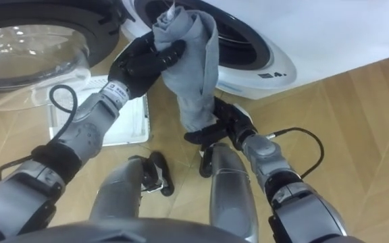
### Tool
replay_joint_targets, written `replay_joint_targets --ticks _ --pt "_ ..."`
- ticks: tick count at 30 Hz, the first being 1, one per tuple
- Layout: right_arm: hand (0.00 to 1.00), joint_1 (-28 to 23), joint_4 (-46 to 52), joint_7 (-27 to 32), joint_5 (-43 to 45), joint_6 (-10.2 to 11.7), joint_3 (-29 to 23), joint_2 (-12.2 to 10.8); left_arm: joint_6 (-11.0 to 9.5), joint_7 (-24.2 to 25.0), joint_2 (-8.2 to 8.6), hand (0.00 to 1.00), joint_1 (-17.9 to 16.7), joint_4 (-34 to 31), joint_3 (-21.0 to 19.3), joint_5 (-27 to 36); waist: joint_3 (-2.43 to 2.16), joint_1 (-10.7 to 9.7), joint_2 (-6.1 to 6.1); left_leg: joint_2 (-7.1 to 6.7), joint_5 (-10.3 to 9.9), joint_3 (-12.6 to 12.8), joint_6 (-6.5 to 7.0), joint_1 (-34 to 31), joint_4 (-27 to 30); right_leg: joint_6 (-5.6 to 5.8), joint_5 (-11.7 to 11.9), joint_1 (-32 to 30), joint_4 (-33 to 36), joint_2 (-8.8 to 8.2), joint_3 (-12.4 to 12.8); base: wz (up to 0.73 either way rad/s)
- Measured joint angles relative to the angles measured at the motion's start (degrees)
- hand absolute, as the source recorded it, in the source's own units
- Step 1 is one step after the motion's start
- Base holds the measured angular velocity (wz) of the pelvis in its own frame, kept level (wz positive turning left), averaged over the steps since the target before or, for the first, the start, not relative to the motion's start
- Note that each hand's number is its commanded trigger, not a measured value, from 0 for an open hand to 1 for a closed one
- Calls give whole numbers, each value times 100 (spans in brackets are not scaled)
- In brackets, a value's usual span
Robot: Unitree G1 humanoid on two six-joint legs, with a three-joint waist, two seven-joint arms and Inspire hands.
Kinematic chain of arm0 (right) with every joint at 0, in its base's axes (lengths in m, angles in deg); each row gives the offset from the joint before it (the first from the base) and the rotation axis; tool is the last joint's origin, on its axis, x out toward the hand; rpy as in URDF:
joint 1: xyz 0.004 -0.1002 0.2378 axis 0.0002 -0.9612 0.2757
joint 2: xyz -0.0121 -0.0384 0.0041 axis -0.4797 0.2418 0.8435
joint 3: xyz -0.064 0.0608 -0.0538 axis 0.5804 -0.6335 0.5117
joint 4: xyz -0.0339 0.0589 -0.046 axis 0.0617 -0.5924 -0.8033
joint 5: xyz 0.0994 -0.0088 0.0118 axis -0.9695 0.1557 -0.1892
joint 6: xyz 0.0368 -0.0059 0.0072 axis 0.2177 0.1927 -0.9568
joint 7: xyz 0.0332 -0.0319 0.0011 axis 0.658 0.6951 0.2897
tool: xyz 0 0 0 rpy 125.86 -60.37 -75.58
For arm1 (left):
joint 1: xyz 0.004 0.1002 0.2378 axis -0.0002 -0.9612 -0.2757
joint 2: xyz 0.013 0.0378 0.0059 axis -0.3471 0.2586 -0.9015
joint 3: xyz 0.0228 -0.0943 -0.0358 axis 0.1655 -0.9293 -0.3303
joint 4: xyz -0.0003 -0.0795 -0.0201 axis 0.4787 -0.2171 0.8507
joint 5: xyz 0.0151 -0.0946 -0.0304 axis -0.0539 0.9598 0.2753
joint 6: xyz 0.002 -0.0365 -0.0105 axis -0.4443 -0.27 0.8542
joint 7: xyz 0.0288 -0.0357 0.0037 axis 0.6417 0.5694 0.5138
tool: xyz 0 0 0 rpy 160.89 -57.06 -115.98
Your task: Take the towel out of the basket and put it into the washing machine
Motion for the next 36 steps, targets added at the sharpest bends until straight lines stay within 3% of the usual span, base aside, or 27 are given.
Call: replay_joint_targets --ticks 6,10,22,25,26,27,36 --pt "100 -12 6 10 90 -167 -6 30 193 195 13 100 -229 -209 177 860 -6 1 14 -4 5 -21 -8 -2 -13 -4 -3 1 -13 13 -3 0" --pt "100 -9 5 23 128 -213 -7 22 305 208 116 100 -281 -296 223 1215 -10 10 17 -7 6 -36 -10 -14 -18 -4 -3 2 -29 16 -22 0" --pt "100 -18 -25 21 131 -294 -63 -3 444 227 123 100 -346 -299 181 1361 -42 3 46 -12 20 -67 -29 54 -13 -6 -2 80 -14 28 -39 0" --pt "100 -20 -31 27 161 -400 -75 -9 524 271 122 100 -419 -260 83 1363 -43 14 48 -12 32 -94 -41 55 -11 -16 4 103 -15 25 -70 5" --pt "100 -27 -36 31 186 -424 -82 -25 565 271 122 61 -447 -256 44 1367 -43 13 48 -11 39 -102 -44 55 -9 -20 6 109 -15 23 -78 4" --pt "100 -29 -46 32 196 -426 -92 -34 567 271 122 0 -459 -253 35 1373 -43 14 49 -11 42 -103 -45 55 -9 -22 7 109 -16 21 -79 0" --pt "100 -60 -54 88 209 -614 -208 -25 722 317 156 0 -517 -180 -92 1708 -50 177 71 -7 70 -136 -75 32 -24 -49 2 107 -43 18 -95 1"
